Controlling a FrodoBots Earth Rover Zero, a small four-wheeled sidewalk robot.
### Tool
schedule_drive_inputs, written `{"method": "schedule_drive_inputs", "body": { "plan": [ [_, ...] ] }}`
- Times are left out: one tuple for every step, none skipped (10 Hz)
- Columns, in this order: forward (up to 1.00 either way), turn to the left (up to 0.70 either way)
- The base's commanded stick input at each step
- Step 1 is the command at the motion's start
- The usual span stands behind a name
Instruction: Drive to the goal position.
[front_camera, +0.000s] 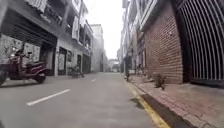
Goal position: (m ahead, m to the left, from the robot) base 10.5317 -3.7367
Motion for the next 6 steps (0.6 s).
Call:
{"method": "schedule_drive_inputs", "body": {
  "plan": [
    [0.5, 0.0],
    [0.5, 0.0],
    [0.5, 0.0],
    [0.5, 0.0],
    [0.5, 0.0],
    [0.5, 0.0]
  ]
}}
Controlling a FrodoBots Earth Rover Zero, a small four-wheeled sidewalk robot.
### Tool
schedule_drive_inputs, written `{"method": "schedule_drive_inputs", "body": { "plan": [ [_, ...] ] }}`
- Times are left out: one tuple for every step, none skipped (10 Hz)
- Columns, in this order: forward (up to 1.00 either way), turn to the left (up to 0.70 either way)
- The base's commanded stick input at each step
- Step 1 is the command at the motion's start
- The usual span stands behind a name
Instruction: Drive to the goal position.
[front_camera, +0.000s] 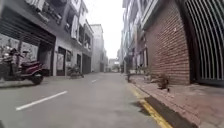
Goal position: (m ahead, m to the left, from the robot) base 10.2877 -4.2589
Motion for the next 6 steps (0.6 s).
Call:
{"method": "schedule_drive_inputs", "body": {
  "plan": [
    [0.5, 0.0],
    [0.5, 0.0],
    [0.5, 0.0],
    [0.5, 0.0],
    [0.5, 0.0],
    [0.5, 0.0]
  ]
}}
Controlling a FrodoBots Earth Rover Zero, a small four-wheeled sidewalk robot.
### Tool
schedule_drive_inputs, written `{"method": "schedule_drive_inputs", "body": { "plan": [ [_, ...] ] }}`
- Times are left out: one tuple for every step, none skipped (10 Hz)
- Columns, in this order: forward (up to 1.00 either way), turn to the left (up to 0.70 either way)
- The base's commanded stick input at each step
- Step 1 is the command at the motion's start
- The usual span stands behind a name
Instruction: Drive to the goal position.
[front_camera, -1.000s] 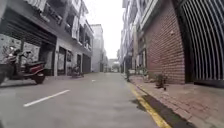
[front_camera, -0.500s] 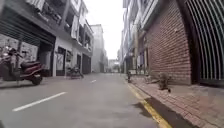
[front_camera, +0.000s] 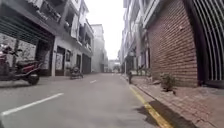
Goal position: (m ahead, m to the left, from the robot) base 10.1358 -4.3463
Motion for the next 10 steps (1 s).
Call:
{"method": "schedule_drive_inputs", "body": {
  "plan": [
    [0.5, 0.0],
    [0.5, 0.0],
    [0.5, 0.0],
    [0.5, 0.0],
    [0.5, 0.0],
    [0.5, 0.0],
    [0.5, 0.0],
    [0.5, 0.0],
    [0.5, 0.0],
    [0.5, 0.0]
  ]
}}
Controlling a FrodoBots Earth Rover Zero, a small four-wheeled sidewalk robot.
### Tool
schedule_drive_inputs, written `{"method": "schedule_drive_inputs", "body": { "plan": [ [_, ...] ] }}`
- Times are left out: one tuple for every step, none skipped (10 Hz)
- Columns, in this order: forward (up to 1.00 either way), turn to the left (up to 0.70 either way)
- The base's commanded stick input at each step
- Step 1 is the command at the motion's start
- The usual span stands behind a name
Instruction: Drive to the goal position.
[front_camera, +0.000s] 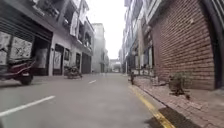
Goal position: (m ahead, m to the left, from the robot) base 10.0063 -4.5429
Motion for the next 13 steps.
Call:
{"method": "schedule_drive_inputs", "body": {
  "plan": [
    [0.5, 0.0],
    [0.5, 0.0],
    [0.5, 0.0],
    [0.5, 0.0],
    [0.5, 0.0],
    [0.5, 0.0],
    [0.5, 0.0],
    [0.5, 0.0],
    [0.5, 0.0],
    [0.5, 0.0],
    [0.5, 0.0],
    [0.5, 0.0],
    [0.5, 0.0]
  ]
}}
